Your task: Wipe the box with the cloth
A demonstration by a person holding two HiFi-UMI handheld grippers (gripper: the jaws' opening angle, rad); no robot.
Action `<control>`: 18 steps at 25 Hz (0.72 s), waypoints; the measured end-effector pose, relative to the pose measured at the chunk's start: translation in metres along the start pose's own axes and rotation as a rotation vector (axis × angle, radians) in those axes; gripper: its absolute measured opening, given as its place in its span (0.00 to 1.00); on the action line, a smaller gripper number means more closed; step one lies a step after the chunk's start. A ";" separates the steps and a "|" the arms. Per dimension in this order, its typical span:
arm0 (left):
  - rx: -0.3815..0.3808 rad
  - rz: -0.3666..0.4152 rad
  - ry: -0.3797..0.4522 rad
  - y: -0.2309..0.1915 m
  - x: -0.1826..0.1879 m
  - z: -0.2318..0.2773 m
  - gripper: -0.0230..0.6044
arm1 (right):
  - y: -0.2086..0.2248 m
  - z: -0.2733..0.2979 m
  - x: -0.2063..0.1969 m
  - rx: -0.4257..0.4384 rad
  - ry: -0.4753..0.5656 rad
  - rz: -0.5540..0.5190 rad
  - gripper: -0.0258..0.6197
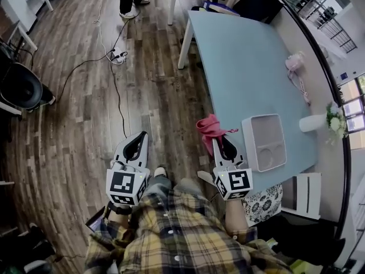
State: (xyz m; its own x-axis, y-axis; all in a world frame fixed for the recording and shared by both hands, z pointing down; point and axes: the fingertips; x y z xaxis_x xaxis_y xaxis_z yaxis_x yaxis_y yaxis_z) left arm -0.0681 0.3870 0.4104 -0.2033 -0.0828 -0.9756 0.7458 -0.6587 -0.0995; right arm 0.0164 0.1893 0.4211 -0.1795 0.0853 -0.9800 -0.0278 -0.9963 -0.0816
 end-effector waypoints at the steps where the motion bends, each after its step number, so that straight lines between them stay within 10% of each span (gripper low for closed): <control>1: -0.007 -0.001 -0.006 -0.003 -0.002 0.003 0.02 | 0.000 0.004 0.000 -0.005 -0.003 0.000 0.11; 18: -0.128 0.013 -0.046 -0.010 -0.004 0.079 0.03 | 0.052 0.038 -0.015 -0.116 -0.060 0.088 0.11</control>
State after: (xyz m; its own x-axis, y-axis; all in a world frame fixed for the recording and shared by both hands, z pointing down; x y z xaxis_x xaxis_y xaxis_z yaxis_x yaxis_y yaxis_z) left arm -0.1249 0.3345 0.4313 -0.2200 -0.1269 -0.9672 0.8225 -0.5572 -0.1140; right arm -0.0201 0.1363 0.4384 -0.2344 -0.0057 -0.9721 0.1040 -0.9944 -0.0192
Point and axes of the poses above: the fingertips, and each gripper's own axes: z forward along the fingers, y to its right, x out of its top, and after that the axes turned 5 degrees about y, right-handed
